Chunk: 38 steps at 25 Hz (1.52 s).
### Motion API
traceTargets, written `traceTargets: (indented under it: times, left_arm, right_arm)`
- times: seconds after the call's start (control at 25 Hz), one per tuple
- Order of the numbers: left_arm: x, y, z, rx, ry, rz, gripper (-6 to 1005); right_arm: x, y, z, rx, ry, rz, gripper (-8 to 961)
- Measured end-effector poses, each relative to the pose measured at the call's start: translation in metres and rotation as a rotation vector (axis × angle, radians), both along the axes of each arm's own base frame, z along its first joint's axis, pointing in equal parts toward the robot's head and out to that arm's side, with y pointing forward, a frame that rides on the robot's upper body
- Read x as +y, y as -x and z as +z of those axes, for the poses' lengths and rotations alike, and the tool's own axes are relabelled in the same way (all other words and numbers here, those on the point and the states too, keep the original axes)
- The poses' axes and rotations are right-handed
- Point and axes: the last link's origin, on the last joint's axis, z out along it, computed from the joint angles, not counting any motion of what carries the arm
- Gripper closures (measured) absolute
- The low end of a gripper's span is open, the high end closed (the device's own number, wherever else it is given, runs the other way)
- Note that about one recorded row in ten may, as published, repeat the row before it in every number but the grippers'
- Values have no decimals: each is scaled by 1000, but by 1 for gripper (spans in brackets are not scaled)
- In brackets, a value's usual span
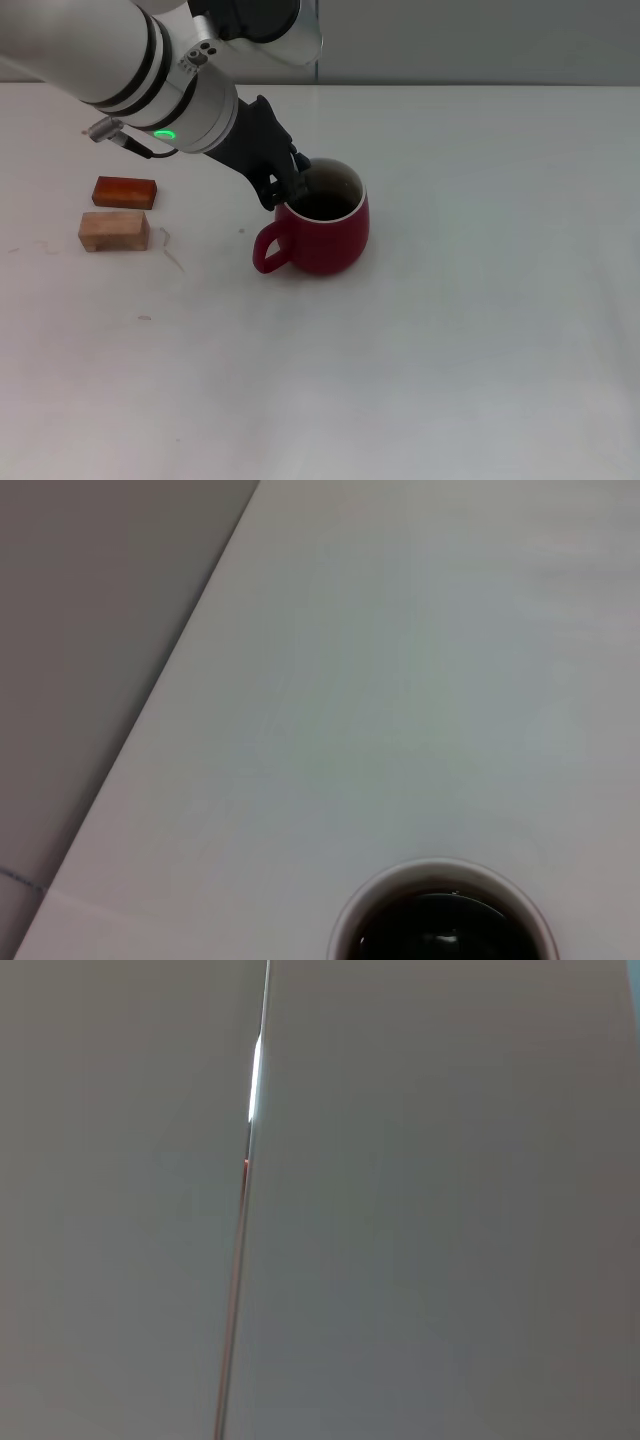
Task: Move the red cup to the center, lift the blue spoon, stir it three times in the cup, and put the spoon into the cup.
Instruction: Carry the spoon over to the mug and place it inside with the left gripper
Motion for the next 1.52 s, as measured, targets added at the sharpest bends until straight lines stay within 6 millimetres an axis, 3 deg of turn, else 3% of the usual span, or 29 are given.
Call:
traceTargets:
  times: [0.36,0.72,1.52]
  left_arm:
    - [-10,-8,2,1,51,-8,833]
    - [-12,-24,-3,-109,63,-29,833]
    - [0,-6,-6,-14,-50,-35,833]
  right_arm:
    - [2,0,0,1,3,0,376]
    - [2,0,0,-1,3,-2,376]
    - [2,0,2,-5,0,-2,376]
